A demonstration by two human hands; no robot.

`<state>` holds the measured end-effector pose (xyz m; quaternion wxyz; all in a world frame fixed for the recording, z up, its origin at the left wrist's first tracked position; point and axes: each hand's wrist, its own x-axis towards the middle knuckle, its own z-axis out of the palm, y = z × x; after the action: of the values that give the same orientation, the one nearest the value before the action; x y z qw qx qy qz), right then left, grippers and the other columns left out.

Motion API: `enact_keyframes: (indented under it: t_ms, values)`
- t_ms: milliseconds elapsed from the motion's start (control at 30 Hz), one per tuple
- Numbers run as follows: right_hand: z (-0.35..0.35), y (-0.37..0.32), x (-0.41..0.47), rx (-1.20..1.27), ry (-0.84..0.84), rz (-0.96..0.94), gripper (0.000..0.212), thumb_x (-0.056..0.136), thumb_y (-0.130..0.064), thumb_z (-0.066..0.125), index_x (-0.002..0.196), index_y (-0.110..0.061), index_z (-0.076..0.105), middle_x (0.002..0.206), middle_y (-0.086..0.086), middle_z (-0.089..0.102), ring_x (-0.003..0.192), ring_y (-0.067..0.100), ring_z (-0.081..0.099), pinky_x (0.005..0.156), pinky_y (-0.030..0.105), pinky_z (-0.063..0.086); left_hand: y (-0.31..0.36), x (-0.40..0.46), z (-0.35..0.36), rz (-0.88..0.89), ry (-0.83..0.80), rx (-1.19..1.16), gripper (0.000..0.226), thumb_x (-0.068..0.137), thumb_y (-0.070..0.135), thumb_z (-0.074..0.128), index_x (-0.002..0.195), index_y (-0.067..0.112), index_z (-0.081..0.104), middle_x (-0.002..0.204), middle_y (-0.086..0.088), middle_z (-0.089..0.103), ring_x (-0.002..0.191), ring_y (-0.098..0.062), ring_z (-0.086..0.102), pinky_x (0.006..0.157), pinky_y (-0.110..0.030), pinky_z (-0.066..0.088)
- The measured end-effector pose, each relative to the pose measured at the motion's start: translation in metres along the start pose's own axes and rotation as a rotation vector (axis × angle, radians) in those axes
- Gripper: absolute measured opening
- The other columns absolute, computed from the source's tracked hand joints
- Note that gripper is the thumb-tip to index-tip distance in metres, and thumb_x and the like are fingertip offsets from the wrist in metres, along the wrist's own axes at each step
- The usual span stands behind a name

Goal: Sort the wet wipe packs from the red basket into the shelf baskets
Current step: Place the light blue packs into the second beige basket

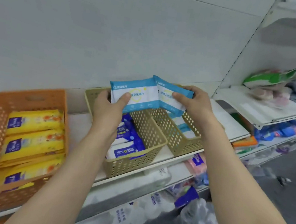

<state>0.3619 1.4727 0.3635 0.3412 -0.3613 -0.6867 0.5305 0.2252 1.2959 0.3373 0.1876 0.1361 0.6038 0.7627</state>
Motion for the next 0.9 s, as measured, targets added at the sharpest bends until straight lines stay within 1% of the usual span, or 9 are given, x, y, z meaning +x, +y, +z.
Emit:
enact_keyframes:
  t_ms: [100,167,300,433,533,667,800,833,900]
  values:
    - [-0.024,0.006,0.043,-0.057,-0.096,-0.014,0.027,0.083,-0.013,0.079,0.107,-0.008,0.067,0.096,0.008,0.072,0.07,0.011,0.071,0.059,0.026,0.059,-0.003,0.008,0.031,0.032,0.052,0.014,0.011,0.087,0.015,0.071,0.095,0.018,0.064,0.095,0.003,0.072,0.085,-0.01,0.069,0.077,-0.026,0.056]
    - [-0.04,0.015,0.074,-0.214,-0.162,-0.037,0.025,0.083,-0.018,0.079,0.104,-0.013,0.068,0.094,0.003,0.071,0.071,0.01,0.07,0.06,0.025,0.059,-0.007,0.012,0.054,0.035,0.073,0.017,0.01,0.088,0.013,0.07,0.095,0.018,0.064,0.095,0.004,0.071,0.082,-0.007,0.068,0.071,-0.02,0.054]
    - [-0.055,0.039,0.13,-0.535,-0.395,-0.047,0.021,0.076,-0.027,0.084,0.09,-0.024,0.068,0.093,-0.003,0.071,0.087,0.017,0.069,0.082,0.037,0.058,-0.017,0.021,0.092,0.063,0.132,0.038,0.011,0.087,0.014,0.07,0.095,0.018,0.063,0.098,0.003,0.072,0.085,-0.008,0.069,0.07,-0.019,0.052]
    - [-0.049,0.055,0.157,-0.913,-0.681,-0.106,0.045,0.073,-0.04,0.083,0.11,-0.021,0.067,0.103,-0.007,0.062,0.099,0.016,0.061,0.081,0.029,0.046,-0.028,0.024,0.113,0.061,0.216,0.018,0.015,0.087,0.014,0.071,0.1,0.015,0.064,0.1,0.001,0.072,0.091,-0.012,0.07,0.076,-0.025,0.055]
    - [-0.044,0.063,0.16,-1.004,-0.812,-0.131,0.04,0.078,-0.039,0.08,0.113,-0.022,0.066,0.106,-0.006,0.059,0.098,0.016,0.057,0.081,0.027,0.043,-0.032,0.022,0.122,0.044,0.275,0.017,0.019,0.087,0.014,0.07,0.104,0.013,0.063,0.101,0.0,0.071,0.091,-0.013,0.07,0.072,-0.022,0.054]
    - [-0.035,0.075,0.161,-1.123,-0.847,-0.184,0.036,0.082,-0.034,0.077,0.115,-0.021,0.067,0.115,-0.001,0.061,0.099,0.017,0.056,0.08,0.027,0.043,-0.035,0.02,0.13,0.039,0.314,0.037,0.019,0.088,0.014,0.069,0.106,0.012,0.061,0.1,0.002,0.07,0.088,-0.009,0.068,0.065,-0.016,0.052]
    - [-0.03,0.085,0.161,-1.191,-0.846,-0.204,0.037,0.086,-0.024,0.072,0.122,-0.021,0.065,0.124,0.001,0.061,0.111,0.021,0.057,0.089,0.028,0.048,-0.038,0.02,0.133,0.024,0.362,0.066,0.013,0.088,0.015,0.07,0.097,0.018,0.061,0.099,0.003,0.07,0.088,-0.009,0.067,0.07,-0.02,0.051]
    - [-0.03,0.085,0.164,-1.159,-0.798,-0.238,0.037,0.087,-0.023,0.069,0.123,-0.02,0.065,0.124,0.002,0.061,0.113,0.022,0.058,0.091,0.029,0.048,-0.038,0.02,0.133,0.021,0.366,0.066,0.013,0.088,0.015,0.07,0.096,0.019,0.061,0.099,0.004,0.069,0.087,-0.008,0.067,0.069,-0.019,0.05]
    - [-0.034,0.078,0.171,-0.921,-0.569,-0.293,0.029,0.093,-0.023,0.062,0.121,-0.017,0.066,0.121,0.002,0.065,0.112,0.02,0.06,0.091,0.028,0.047,-0.039,0.022,0.133,0.006,0.35,0.082,0.014,0.088,0.015,0.07,0.099,0.018,0.062,0.099,0.003,0.069,0.086,-0.007,0.067,0.063,-0.016,0.05]
